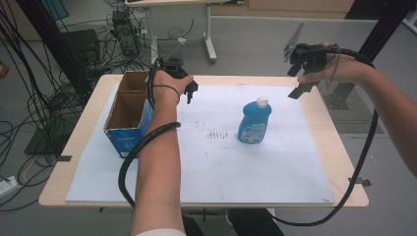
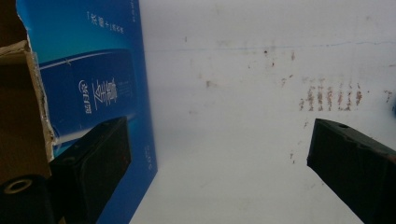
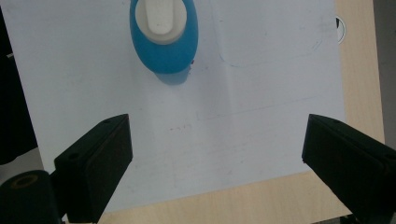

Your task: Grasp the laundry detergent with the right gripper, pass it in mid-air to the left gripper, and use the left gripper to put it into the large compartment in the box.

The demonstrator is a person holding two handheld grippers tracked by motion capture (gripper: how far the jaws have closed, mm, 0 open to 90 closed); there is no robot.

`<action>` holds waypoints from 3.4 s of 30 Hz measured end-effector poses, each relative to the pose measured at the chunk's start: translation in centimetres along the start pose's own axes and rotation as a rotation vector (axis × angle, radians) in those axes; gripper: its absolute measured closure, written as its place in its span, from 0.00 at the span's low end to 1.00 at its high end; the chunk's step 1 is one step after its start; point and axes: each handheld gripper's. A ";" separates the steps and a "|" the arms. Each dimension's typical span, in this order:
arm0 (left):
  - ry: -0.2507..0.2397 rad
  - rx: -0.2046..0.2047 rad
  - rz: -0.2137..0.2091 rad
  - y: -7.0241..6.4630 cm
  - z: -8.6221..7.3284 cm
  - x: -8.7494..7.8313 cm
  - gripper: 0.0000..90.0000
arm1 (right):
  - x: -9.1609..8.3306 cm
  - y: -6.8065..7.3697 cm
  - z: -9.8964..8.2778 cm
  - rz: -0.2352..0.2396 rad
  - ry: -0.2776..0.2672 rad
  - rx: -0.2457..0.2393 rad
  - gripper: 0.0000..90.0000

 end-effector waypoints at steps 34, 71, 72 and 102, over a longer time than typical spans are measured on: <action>-0.015 0.000 0.005 0.0 -0.2 -0.9 0.07 | 0.4 0.7 0.2 -0.003 0.015 -0.026 0.08; -0.016 0.009 0.011 -0.2 -0.6 -0.8 0.07 | 7.6 0.1 -3.8 0.049 -0.107 -0.002 0.07; -0.017 0.009 0.011 -0.2 -0.6 -0.8 0.07 | 7.8 0.1 -3.9 0.051 -0.113 -0.001 0.07; -0.005 0.008 0.013 -0.2 -0.8 0.0 0.07 | 13.2 0.8 -6.1 0.047 -0.273 0.002 0.05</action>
Point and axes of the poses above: each handheld gripper's, and its own axes: x roughly forward along the jaws, z roughly out of its top, y roughly to its left, and after that the axes turned 12 degrees about z, right-handed
